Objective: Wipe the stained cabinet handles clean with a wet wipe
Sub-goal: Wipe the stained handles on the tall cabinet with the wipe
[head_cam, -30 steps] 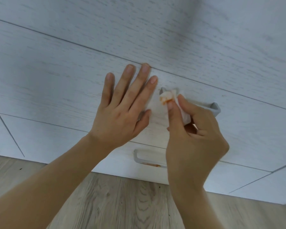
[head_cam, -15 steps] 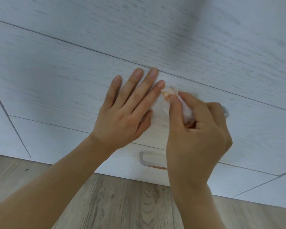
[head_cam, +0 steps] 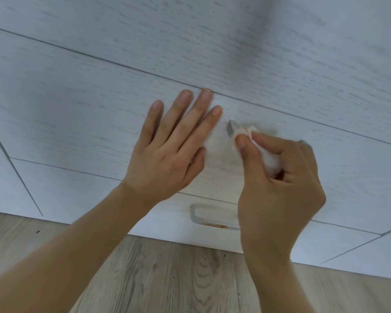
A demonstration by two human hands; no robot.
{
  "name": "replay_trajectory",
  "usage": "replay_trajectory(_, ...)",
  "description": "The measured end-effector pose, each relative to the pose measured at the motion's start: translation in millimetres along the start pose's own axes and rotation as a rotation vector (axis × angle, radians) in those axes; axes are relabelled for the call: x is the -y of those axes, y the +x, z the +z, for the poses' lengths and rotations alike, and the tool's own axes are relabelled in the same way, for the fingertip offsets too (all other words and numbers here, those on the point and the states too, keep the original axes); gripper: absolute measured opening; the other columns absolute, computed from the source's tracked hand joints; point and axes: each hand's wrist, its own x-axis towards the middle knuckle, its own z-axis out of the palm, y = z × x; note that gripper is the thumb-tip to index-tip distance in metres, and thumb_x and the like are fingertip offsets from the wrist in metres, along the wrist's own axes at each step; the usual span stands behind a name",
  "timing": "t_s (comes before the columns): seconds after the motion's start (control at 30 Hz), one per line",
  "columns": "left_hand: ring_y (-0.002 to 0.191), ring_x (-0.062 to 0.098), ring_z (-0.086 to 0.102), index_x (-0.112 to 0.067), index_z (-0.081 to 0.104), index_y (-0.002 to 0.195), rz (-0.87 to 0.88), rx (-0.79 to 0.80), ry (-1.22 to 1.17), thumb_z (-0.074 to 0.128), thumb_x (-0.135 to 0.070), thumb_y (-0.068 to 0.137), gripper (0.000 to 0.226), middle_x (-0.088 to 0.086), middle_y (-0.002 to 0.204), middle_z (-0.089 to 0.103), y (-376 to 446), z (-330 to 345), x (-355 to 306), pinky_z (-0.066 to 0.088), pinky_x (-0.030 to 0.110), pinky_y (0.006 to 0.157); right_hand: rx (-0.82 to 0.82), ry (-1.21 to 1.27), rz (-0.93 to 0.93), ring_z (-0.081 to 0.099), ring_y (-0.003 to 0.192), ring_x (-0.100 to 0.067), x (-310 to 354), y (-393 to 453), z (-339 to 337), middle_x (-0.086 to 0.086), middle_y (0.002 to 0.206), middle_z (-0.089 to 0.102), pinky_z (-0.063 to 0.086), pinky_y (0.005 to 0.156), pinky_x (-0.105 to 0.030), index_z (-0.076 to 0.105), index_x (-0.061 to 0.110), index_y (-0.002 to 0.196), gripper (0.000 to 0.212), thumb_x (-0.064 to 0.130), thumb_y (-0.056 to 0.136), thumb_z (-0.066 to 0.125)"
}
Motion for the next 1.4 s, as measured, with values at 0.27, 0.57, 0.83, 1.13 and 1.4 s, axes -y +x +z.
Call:
replay_trajectory(0.27,0.146,0.020,-0.001,-0.009,0.019,0.151,-0.030,0.036,-0.011,0.044,-0.025,0.096,0.062,0.011,0.152,0.021,-2.1,-1.0,-3.1,0.006,0.045,0.117,-0.154,0.179,0.346,0.063,0.080,-0.009,-14.0,11.3,-27.9,0.006,0.085,0.065,0.052,0.071,-0.021,0.069,0.026,0.086,0.008,0.021,0.081,0.072)
replay_trajectory(0.57,0.146,0.021,-0.003,-0.007,0.019,0.150,-0.036,0.052,-0.034,0.044,-0.025,0.096,0.062,0.014,0.152,0.020,-3.6,-2.2,-4.7,0.004,0.046,0.117,-0.125,0.338,0.635,0.059,0.061,-0.002,-21.7,24.5,-30.8,0.011,0.064,0.063,0.053,0.066,-0.022,0.073,0.009,0.082,0.024,0.027,0.092,0.061)
replay_trajectory(0.83,0.145,0.022,-0.004,-0.005,0.020,0.149,-0.056,0.050,-0.049,0.042,-0.024,0.097,0.060,0.016,0.152,0.019,-3.9,-2.8,-10.3,0.001,0.046,0.117,-0.146,0.375,0.608,0.063,0.059,-0.003,-15.4,8.2,-36.0,0.009,0.068,0.068,0.053,0.065,-0.015,0.075,0.014,0.096,0.016,0.021,0.083,0.071)
replay_trajectory(1.13,0.146,0.025,-0.004,-0.007,0.009,0.152,0.014,0.335,-0.118,0.045,-0.027,0.095,0.070,0.010,0.159,-0.002,-97.7,-13.7,-18.0,0.004,0.050,0.117,0.031,0.189,0.840,0.067,0.074,0.000,-61.7,-50.3,-61.8,0.012,0.073,0.072,0.053,0.071,-0.018,0.074,0.033,0.084,0.005,0.032,0.079,0.073)
replay_trajectory(1.4,0.147,0.026,-0.004,-0.009,0.007,0.152,0.058,0.383,-0.138,0.042,-0.029,0.095,0.071,0.006,0.159,-0.008,-133.7,-1.8,-24.0,0.000,0.052,0.117,0.113,0.177,0.940,0.068,0.085,0.000,-87.3,-88.1,-52.7,0.010,0.094,0.073,0.048,0.071,-0.005,0.071,0.036,0.090,0.010,0.028,0.087,0.066)
